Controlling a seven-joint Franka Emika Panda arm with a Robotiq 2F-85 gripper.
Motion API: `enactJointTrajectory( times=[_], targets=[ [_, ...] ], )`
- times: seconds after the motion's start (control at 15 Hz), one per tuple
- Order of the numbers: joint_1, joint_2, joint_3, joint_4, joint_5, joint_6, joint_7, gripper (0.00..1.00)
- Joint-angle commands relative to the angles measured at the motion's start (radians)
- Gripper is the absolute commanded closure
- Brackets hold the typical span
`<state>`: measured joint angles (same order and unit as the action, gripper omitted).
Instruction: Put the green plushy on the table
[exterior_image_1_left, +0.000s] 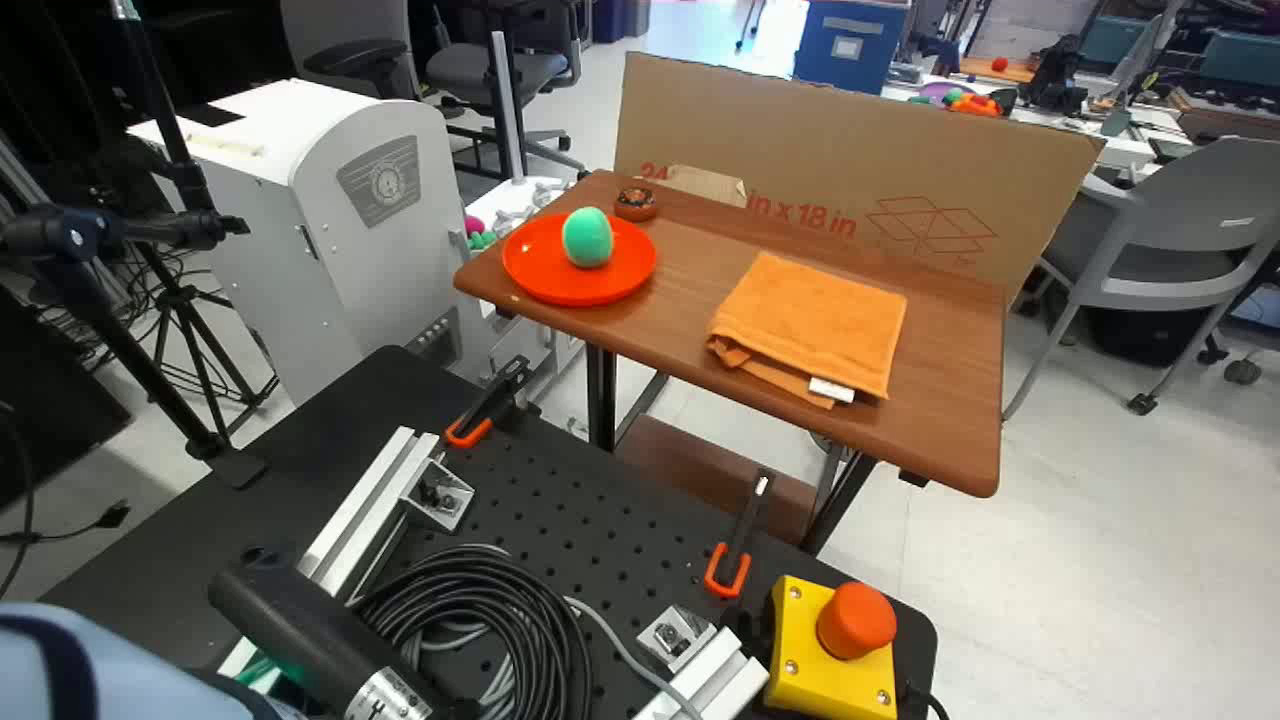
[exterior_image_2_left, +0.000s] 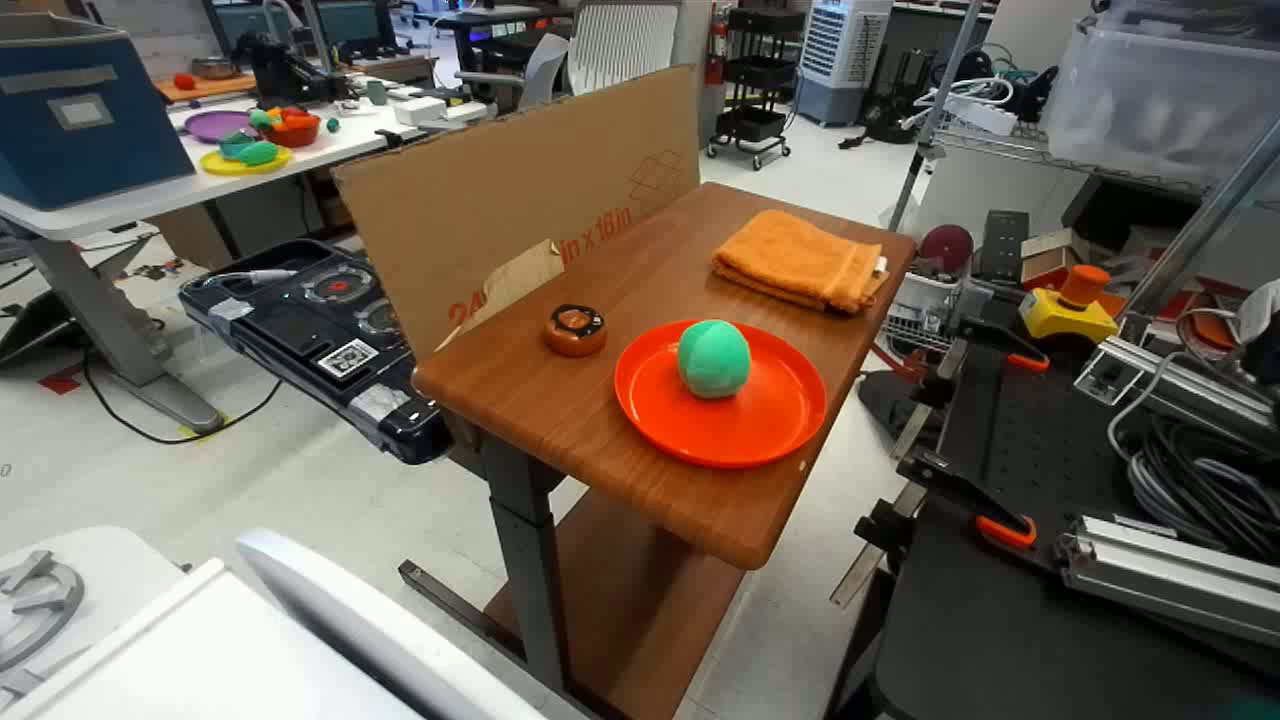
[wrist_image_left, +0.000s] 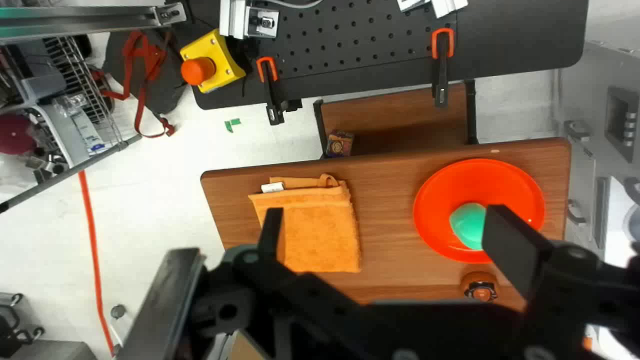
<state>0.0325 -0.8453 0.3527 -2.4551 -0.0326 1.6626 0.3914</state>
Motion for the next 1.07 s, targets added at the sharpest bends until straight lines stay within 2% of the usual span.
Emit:
enactJointTrajectory(
  times=[0.0, 0.13, 0.4, 0.67, 0.8, 1.0],
  targets=[
    [0.017, 0.006, -0.011, 0.003, -0.010, -0.002, 0.011, 0.00],
    [0.013, 0.025, -0.012, 0.006, -0.006, 0.007, 0.010, 0.00],
    [0.000, 0.170, -0.043, 0.038, 0.004, 0.071, -0.025, 0.00],
    [-0.008, 0.409, -0.104, 0.118, -0.015, 0.186, -0.111, 0.00],
    [-0.034, 0.531, -0.101, 0.166, 0.000, 0.237, -0.153, 0.00],
    [-0.043, 0.735, -0.085, 0.272, -0.006, 0.275, -0.138, 0.00]
  ],
)
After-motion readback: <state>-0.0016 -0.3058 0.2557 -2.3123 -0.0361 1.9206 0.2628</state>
